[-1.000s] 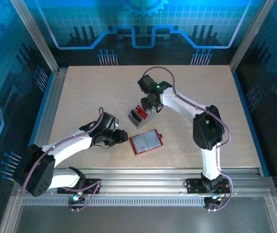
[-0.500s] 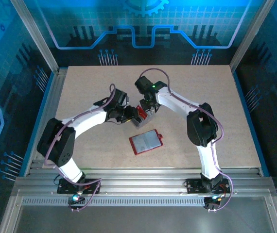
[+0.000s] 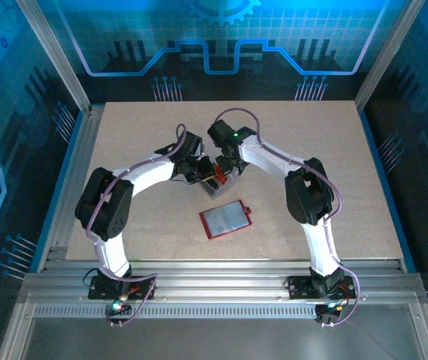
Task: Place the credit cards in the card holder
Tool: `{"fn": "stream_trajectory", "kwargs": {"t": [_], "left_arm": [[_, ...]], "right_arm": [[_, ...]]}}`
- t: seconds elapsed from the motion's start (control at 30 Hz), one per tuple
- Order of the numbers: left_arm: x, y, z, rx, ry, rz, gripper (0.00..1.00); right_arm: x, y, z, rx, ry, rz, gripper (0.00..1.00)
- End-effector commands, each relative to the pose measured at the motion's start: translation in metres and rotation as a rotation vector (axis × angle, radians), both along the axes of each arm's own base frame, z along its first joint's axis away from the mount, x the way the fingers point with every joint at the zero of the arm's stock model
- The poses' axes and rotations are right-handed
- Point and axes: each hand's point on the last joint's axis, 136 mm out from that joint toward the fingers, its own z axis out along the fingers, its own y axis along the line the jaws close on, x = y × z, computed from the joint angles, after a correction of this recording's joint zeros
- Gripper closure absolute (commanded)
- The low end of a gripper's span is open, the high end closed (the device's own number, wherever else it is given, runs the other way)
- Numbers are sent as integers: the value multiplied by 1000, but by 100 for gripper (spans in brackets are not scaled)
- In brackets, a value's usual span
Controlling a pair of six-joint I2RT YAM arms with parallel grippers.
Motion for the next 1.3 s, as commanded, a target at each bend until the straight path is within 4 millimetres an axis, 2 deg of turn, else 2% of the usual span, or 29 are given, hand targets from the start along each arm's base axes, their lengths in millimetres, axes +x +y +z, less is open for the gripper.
{"fn": "stream_trajectory", "kwargs": {"t": [0.0,0.17,0.5,0.7,0.9,1.27], "left_arm": [[11,-6,4,-48,-14,-5,87],[11,-4,-6,-39,6,-5,87],[-3,7,-30,10,55,-7,88],[-5,9,-33,16,61,-6,88],[-5,10,-33,17,62,-7,88],[-6,11,-35,24,66,-5,88]], "right_arm": [[1,1,-2,-12,18,15,53],[4,-1,-2,-28,14,16,53],[12,-7,4,-85,-17,22,56],[13,-7,3,-90,-13,30,57],[9,4,1,-27,16,54,54],[15,-8,-10,-55,36,26,54]]}}
